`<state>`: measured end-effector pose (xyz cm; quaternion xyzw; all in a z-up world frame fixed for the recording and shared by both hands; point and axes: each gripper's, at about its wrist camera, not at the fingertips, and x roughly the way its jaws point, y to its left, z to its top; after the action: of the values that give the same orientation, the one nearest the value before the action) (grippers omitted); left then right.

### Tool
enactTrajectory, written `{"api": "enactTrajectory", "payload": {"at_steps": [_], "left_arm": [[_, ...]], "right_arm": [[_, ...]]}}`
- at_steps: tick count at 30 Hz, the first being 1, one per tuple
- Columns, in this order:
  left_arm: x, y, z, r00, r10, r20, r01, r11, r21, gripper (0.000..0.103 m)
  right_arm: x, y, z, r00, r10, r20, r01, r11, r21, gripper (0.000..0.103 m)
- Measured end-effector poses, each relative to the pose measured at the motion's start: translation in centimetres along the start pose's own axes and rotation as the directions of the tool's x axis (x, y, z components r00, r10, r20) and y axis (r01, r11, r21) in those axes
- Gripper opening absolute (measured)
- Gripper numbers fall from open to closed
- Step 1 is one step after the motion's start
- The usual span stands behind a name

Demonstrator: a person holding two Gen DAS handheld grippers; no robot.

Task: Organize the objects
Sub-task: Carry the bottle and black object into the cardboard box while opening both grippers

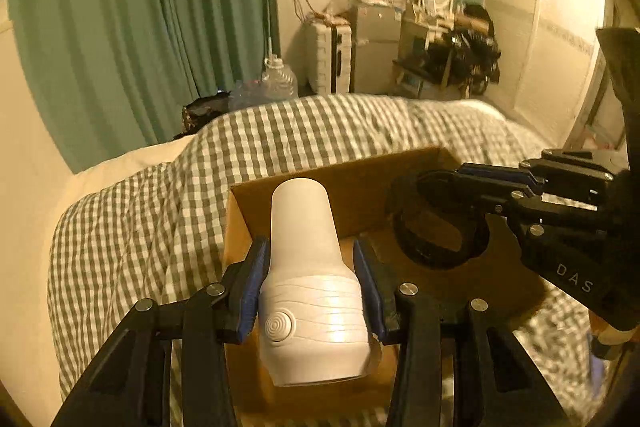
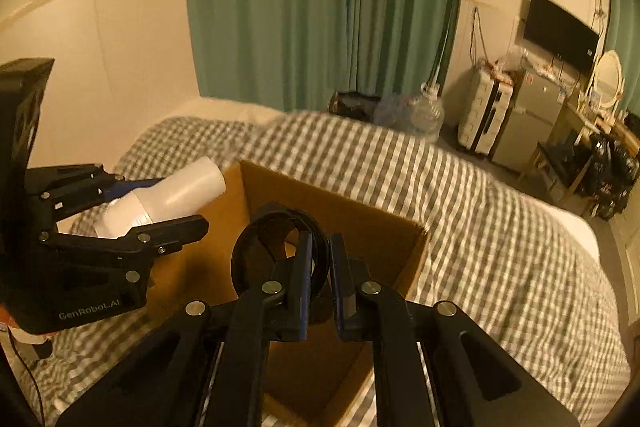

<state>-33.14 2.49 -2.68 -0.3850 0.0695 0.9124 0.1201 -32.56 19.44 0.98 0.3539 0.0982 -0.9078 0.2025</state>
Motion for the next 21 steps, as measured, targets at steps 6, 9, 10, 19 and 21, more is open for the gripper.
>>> {"api": "enactTrajectory", "payload": {"at_steps": [6,9,10,19,21], "left_arm": [[2.6,-0.1,-0.6,1.000,-0.007,-0.006,0.007,0.999,0.033,0.046],[2.4,-0.8,-0.8,1.000,-0.013,-0.004,0.013,0.999,0.035,0.070],[2.1,-0.9,-0.9,1.000,-0.001,0.000,0.001,0.999,0.033,0.078],[-3.9,-0.8,-3.2,0.999,0.050,0.011,-0.049,0.998,-0.034,0.086],[-6.0,-0.8,-3.8,0.997,0.073,0.031,-0.071,0.997,-0.042,0.090]], "right_arm": [[3.3,-1.6,-1.3,0.998,0.040,-0.038,-0.038,0.998,0.043,0.011],[3.2,-2.4,-1.5,0.997,0.069,-0.028,-0.067,0.994,0.088,0.048],[2.9,-2.5,-1.6,0.997,0.069,-0.023,-0.066,0.993,0.097,0.062],[-4.1,-2.0,-2.0,0.999,0.021,0.034,-0.024,0.996,0.084,0.074],[-6.6,-1.6,-2.5,0.999,-0.001,0.050,-0.002,0.998,0.070,0.075]]}}
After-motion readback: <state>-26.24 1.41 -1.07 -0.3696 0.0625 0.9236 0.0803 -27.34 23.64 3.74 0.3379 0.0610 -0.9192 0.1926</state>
